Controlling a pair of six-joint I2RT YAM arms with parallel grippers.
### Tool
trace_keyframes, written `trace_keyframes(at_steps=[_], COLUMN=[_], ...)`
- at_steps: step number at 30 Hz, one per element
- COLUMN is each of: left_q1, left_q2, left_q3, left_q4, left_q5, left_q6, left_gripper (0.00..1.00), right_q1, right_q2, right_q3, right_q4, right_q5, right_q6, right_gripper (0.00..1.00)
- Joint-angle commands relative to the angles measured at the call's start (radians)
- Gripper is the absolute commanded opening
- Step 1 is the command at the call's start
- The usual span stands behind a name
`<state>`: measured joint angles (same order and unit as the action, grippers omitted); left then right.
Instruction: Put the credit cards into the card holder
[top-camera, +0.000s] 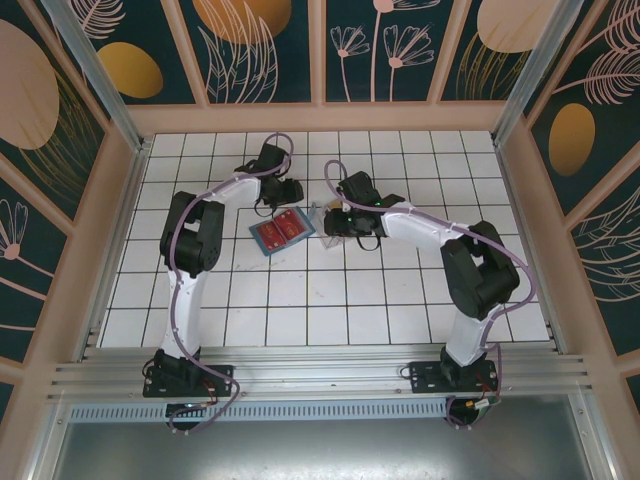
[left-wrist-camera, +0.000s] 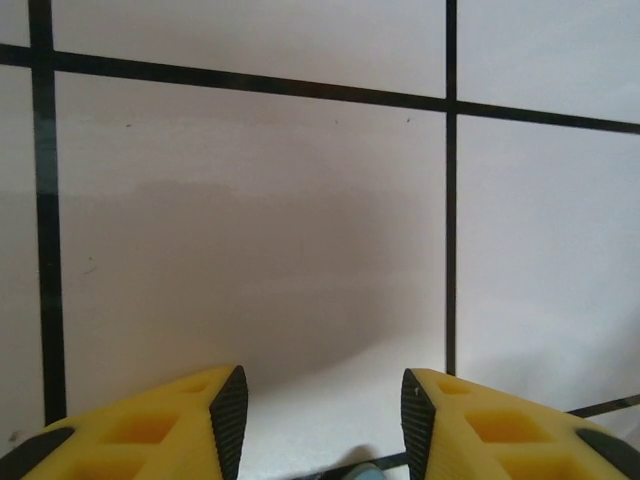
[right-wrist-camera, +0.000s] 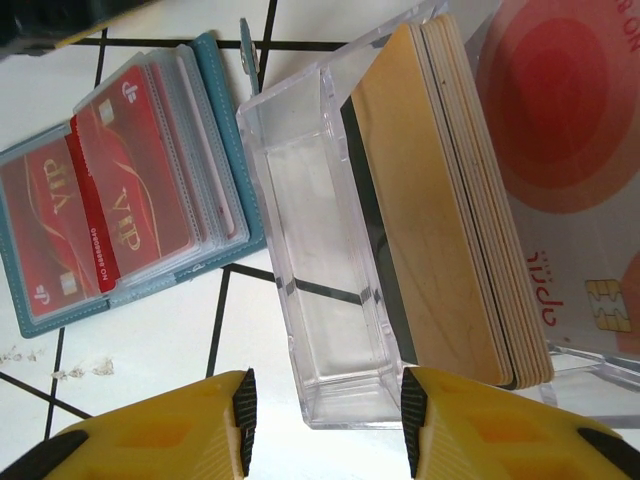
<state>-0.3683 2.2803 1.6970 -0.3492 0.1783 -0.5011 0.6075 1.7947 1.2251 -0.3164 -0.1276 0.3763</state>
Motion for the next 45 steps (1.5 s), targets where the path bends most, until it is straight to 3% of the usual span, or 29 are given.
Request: trace_keyframes(at_steps=[1, 9, 21, 25, 32, 36, 45], left_q1=[-0.021, -0.054, -0.103, -0.101, -0.1, -0.085, -0.08], left_q2=[-0.023, -0.177, -0.31, -0.377, -0.609, -0.759, -0.986], left_q3=[-0.094, -0.354, -0.503, -0.521, -0.576, -0.685, -1.035], left_q4=[-0.074, 0.003, 0.036, 0.01, 0.029, -0.007, -0.106], left_q5=[0.029, 0.058, 0.07, 0.004, -0.073, -0.172, -0.079], left_q6=[0.073, 0.13, 0.162, 0.133, 0.013, -0.134, -0.306], left_gripper=[0.46, 0.46, 0.45, 0.45, 0.48, 0.47, 0.48], right_q1=[-0.011, -0.012, 0.011, 0.054, 0.142, 0.147, 0.138], right_q2=[-0.057, -0.036, -0.004, 0.018, 0.111, 0.167, 0.209], right_q3=[-0.006, -0.006, 0.032, 0.045, 0.104, 0.118, 0.133], right_q4=[0.018, 0.031, 0.018, 0.022, 0.013, 0.014, 0.028], right_q5=[0.019, 0.004, -0.041, -0.092, -0.122, -0.131, -0.133], right_q6=[0.009, 0.015, 0.0, -0.01, 0.001, 0.003, -0.004], right_gripper=[0.45, 0.45, 0.45, 0.45, 0.46, 0.46, 0.46])
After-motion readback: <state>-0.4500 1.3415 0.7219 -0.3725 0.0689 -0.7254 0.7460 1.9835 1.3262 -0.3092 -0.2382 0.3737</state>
